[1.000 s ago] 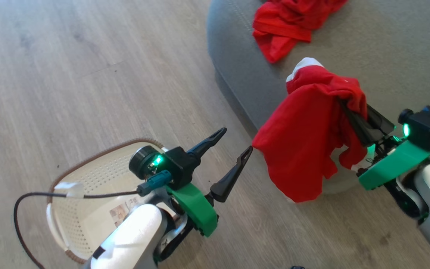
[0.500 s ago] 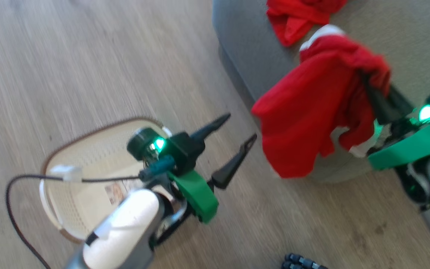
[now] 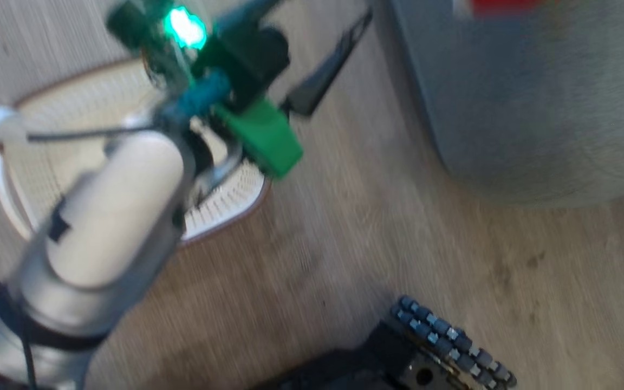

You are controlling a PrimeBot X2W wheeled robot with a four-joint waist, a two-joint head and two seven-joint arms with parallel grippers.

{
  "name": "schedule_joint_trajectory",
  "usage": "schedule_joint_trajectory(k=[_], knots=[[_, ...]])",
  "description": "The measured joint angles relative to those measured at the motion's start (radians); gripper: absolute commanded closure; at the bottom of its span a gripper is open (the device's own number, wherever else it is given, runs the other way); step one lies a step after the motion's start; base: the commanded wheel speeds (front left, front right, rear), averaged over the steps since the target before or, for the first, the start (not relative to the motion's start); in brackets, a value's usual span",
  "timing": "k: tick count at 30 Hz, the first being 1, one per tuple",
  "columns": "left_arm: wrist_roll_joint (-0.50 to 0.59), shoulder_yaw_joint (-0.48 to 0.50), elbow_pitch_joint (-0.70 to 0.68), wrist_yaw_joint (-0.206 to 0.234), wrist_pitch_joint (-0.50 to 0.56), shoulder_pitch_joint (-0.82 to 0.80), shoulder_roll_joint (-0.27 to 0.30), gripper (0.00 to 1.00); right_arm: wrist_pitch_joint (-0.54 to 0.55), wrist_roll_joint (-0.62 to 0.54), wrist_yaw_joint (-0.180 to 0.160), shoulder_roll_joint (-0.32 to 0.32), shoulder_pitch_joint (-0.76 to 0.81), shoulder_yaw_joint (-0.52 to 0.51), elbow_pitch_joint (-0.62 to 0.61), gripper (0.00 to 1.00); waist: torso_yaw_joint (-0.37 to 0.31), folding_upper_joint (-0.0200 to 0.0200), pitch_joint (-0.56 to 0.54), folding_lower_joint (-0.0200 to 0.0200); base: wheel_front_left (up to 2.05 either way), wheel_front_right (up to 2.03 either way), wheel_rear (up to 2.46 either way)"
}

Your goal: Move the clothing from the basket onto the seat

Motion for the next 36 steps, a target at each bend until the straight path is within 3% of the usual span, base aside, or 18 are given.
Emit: schedule_joint_trajectory(k=[6, 11, 14, 18, 21, 22, 30, 36], knots=[[0.006, -0.002, 0.002, -0.007, 0.019, -0.152, -0.002, 0.00, 0.023, -0.002, 0.000, -0.104, -0.240, -0.113, 0.173, 1.00, 0.023, 0.0000, 0.139, -0.0001, 0.00, 0.00, 0.00], [0.004, -0.016, 0.001, -0.009, 0.030, -0.168, -0.005, 0.00, 0.055, -0.040, 0.000, -0.209, -0.320, -0.236, 0.335, 1.00, 0.036, 0.0000, 0.212, -0.0004, 0.00, 0.00, 0.00], [0.002, -0.016, -0.006, -0.009, 0.043, -0.168, -0.002, 0.00, 0.056, -0.051, 0.000, -0.197, -0.323, -0.277, 0.437, 1.00, 0.034, 0.0001, 0.242, -0.0004, 0.00, 0.00, 0.00], [-0.007, -0.022, -0.007, -0.008, 0.052, -0.158, 0.010, 0.00, 0.040, -0.072, 0.000, -0.092, -0.292, -0.276, 0.547, 1.00, 0.022, 0.0001, 0.268, -0.0004, 0.00, 0.00, 0.00], [-0.007, -0.029, -0.007, -0.004, 0.054, -0.126, 0.026, 0.00, 0.022, -0.070, 0.000, -0.034, -0.278, -0.276, 0.598, 0.51, 0.014, 0.0001, 0.275, -0.0004, 0.00, 0.00, 0.00], [-0.007, -0.030, -0.007, 0.001, 0.054, -0.116, 0.031, 0.00, 0.017, -0.071, 0.000, -0.033, -0.279, -0.277, 0.606, 0.00, 0.014, 0.0001, 0.275, -0.0005, 0.00, 0.00, 0.00], [-0.020, -0.032, -0.005, 0.018, 0.034, -0.093, 0.037, 0.00, 0.000, -0.084, 0.000, -0.035, -0.287, -0.277, 0.613, 0.00, 0.010, 0.0001, 0.228, -0.0006, 0.00, 0.00, 0.00], [-0.060, -0.020, 0.074, 0.036, -0.043, 0.006, 0.036, 0.00, -0.003, -0.115, 0.000, -0.035, -0.141, -0.219, 0.480, 0.00, 0.001, 0.0001, 0.125, -0.0006, 0.00, 0.00, 0.00]])
